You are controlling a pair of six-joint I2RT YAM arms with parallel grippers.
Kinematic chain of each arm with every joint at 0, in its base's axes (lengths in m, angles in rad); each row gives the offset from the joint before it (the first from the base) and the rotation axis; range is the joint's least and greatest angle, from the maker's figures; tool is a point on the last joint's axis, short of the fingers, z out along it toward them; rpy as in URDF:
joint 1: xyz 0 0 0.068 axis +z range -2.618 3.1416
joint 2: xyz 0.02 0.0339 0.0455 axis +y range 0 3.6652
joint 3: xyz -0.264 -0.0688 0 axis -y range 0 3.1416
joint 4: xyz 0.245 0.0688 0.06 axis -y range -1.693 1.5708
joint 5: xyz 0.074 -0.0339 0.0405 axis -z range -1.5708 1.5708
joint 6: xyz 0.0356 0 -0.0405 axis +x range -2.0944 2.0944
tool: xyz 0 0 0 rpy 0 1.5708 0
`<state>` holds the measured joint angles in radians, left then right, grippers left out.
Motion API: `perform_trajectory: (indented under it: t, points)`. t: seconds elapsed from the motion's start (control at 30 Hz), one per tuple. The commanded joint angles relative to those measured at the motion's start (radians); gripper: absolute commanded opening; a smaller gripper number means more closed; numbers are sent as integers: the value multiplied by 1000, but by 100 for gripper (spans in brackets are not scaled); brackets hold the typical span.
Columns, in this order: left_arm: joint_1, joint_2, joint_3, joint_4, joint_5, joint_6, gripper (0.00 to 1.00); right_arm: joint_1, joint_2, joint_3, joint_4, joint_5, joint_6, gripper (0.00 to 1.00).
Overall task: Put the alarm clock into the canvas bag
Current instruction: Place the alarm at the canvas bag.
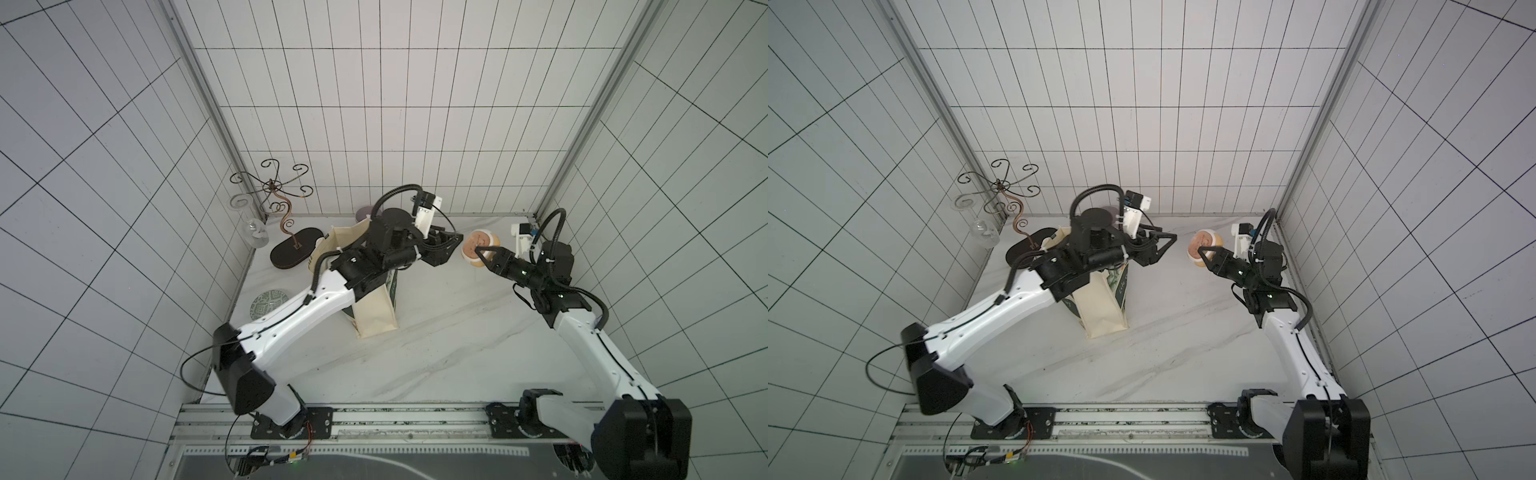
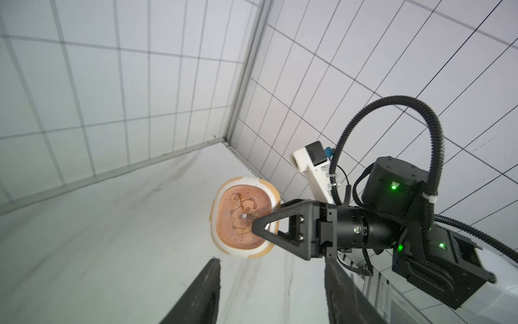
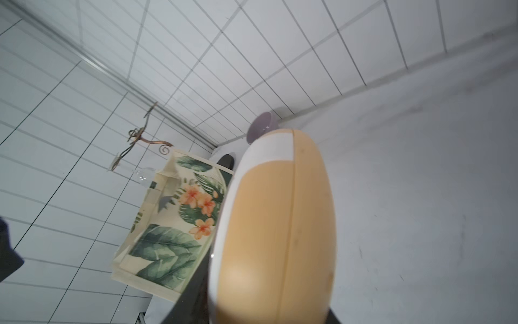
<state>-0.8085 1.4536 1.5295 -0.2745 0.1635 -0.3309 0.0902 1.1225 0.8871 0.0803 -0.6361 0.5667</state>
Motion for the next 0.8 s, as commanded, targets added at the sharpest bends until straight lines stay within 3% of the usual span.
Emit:
perform_trajectory:
  t: [0.0, 0.17, 0.37, 0.5, 0.67, 0.77]
  points:
    - [94, -142, -88, -116, -98, 11, 67, 133, 39, 228, -84, 35, -94, 31]
    - [367, -385, -301, -166, -81, -43, 72, 346, 244, 486, -158, 94, -152, 30]
    - [645, -447, -418, -251, 36, -41, 74, 491, 499, 758, -236, 198, -183, 30]
    - [723, -442, -460, -306, 27, -8, 76, 537, 649, 923, -369, 282, -250, 29]
    - [769, -456, -506, -332, -189, 62, 82, 555, 782, 1036, -490, 319, -303, 29]
    - [784, -445, -522, -313, -150, 59, 82, 568, 845, 1091, -559, 330, -340, 30]
